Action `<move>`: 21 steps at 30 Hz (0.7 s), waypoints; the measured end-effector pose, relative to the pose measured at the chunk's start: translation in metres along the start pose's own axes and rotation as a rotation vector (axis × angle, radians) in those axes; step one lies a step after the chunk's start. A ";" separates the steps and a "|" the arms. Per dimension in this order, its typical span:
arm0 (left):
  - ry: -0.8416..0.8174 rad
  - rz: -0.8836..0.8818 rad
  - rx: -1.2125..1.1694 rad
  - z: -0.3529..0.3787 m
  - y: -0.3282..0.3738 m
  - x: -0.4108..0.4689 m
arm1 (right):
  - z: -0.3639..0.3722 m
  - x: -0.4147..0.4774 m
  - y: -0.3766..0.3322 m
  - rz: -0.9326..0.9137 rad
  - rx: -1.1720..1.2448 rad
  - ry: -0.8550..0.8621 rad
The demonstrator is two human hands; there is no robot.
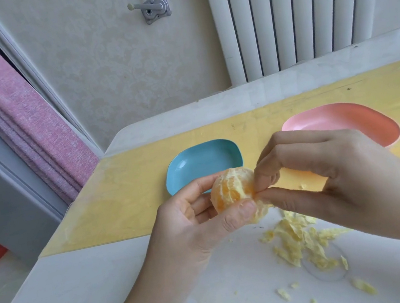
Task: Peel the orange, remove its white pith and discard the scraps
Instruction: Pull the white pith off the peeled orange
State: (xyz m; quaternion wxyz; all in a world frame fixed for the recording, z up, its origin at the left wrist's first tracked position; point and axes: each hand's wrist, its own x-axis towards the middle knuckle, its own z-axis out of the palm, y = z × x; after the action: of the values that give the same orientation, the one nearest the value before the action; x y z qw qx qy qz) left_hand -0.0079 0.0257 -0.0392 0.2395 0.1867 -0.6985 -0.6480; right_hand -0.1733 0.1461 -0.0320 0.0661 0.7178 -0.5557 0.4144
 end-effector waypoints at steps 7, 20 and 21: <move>0.000 -0.076 -0.140 -0.003 0.000 0.002 | 0.002 -0.003 0.000 0.043 0.006 0.068; -0.037 0.001 0.074 -0.003 -0.005 0.003 | 0.007 -0.003 -0.006 0.071 0.085 0.100; -0.016 0.031 0.117 -0.003 -0.005 0.003 | 0.008 -0.003 -0.006 0.072 0.080 0.097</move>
State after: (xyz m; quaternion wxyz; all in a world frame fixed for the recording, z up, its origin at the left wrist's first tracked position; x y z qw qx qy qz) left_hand -0.0092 0.0213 -0.0432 0.2327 0.1845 -0.7399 -0.6037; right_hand -0.1640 0.1462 -0.0371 0.0492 0.6786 -0.5603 0.4725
